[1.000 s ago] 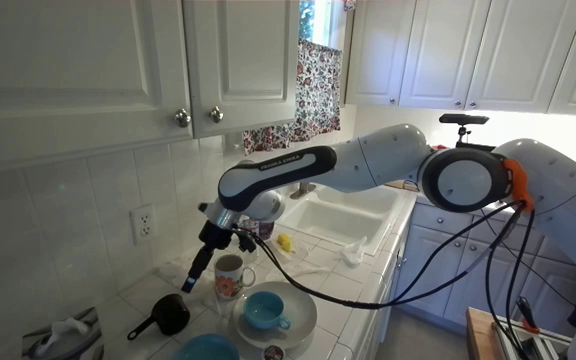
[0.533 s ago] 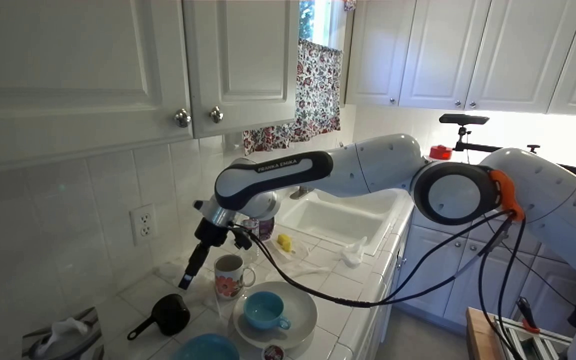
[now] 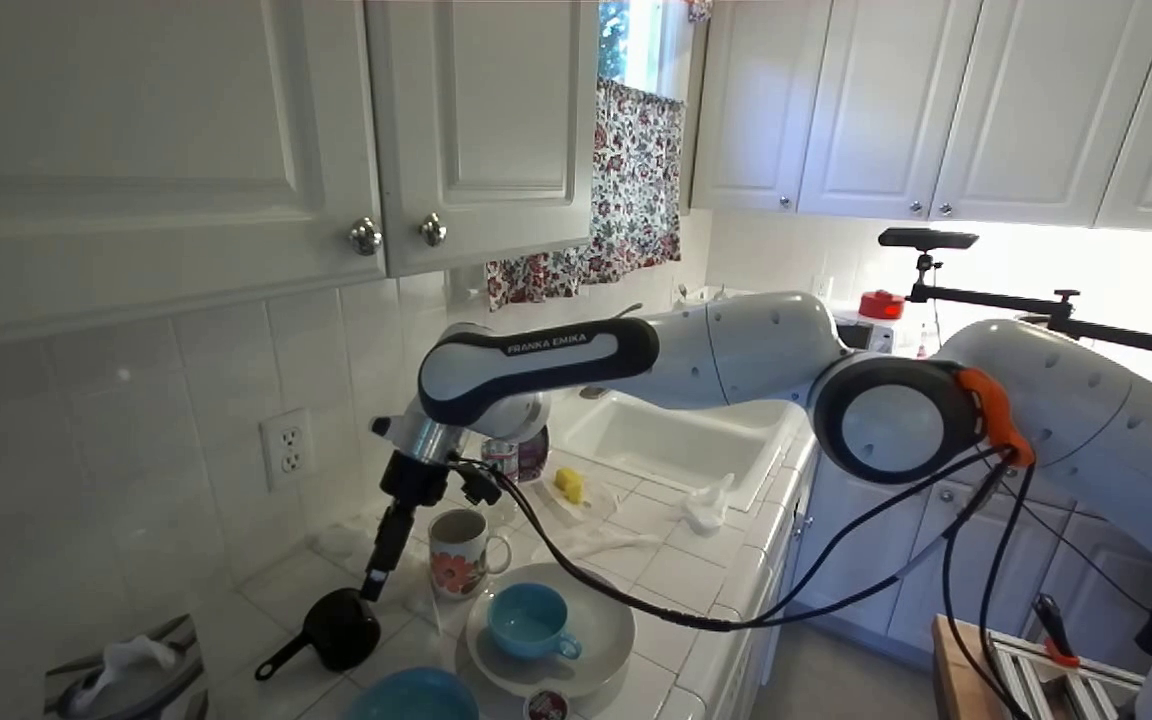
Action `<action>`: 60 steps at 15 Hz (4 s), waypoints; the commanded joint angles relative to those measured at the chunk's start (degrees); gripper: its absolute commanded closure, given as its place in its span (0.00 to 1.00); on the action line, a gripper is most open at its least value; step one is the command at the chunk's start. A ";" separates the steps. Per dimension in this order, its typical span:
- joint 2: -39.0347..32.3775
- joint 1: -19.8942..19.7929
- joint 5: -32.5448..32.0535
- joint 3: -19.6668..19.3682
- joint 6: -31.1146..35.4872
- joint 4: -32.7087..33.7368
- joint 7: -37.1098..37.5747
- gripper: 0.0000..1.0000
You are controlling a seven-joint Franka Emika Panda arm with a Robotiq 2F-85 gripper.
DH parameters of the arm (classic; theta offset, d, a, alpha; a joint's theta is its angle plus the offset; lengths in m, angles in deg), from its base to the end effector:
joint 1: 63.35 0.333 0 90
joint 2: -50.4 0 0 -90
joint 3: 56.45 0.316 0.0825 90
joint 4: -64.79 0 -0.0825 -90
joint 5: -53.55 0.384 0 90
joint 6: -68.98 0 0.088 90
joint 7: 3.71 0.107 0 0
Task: Put the small black pot in an upright position
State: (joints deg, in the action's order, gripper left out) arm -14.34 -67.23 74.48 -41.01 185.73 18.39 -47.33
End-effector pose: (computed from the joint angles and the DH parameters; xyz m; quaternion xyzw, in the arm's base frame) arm 0.8066 0.0797 0.2561 -0.9080 -0.3041 -0.1422 0.2505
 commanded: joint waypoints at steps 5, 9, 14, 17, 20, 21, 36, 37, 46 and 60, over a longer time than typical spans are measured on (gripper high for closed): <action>-2.16 0.23 -1.34 -0.79 -2.55 4.17 -1.33 0.00; -2.15 -0.03 -1.01 -0.57 -1.39 4.09 -2.33 0.00; -3.14 0.14 -0.61 0.76 0.24 4.97 -6.65 0.00; -3.64 0.23 -0.54 1.91 0.17 5.26 -9.59 0.00; -4.60 0.27 -0.74 2.87 -0.38 5.86 -12.59 0.00; -4.90 0.44 -1.07 2.92 -0.46 5.97 -13.58 0.00; -5.34 3.51 -3.83 0.28 0.88 5.98 -21.75 0.00; -5.14 3.86 -4.52 -0.31 1.47 5.75 -22.72 0.00; -5.07 6.24 -6.31 -2.97 6.38 4.72 -29.49 0.00; -4.19 6.18 -7.23 -5.91 -4.95 3.87 -39.12 0.00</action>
State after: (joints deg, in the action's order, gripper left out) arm -19.51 -60.61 68.41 -46.44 183.35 22.98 -84.36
